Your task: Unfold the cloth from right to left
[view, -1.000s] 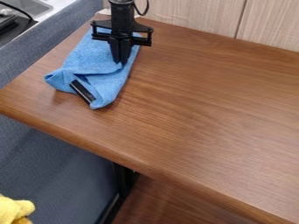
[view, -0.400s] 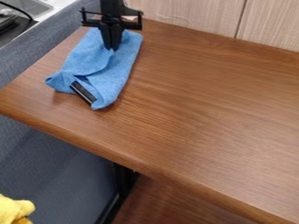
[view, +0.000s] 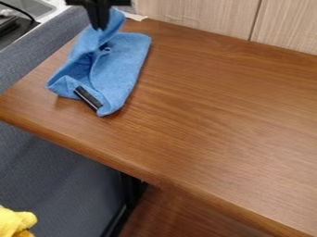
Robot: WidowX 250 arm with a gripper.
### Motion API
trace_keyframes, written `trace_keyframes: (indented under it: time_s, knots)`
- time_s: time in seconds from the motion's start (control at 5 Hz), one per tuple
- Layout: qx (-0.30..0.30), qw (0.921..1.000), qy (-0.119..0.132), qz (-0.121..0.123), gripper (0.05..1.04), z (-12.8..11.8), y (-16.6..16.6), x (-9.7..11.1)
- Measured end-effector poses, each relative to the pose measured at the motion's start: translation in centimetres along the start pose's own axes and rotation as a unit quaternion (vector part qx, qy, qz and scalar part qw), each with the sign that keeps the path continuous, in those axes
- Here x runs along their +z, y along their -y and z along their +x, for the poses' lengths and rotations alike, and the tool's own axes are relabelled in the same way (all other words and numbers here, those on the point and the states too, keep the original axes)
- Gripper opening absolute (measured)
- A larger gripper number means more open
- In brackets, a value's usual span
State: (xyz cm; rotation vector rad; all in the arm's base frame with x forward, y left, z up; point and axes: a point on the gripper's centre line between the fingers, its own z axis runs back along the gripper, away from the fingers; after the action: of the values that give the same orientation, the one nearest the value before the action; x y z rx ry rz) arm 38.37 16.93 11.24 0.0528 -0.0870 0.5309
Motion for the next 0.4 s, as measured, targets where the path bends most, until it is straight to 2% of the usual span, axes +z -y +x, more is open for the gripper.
trace_keyframes:
  time_s: [0.4]
  knots:
    - [0.066, 0.9971, -0.034, 0.017, 0.055, 0.7, -4.5, -1.7]
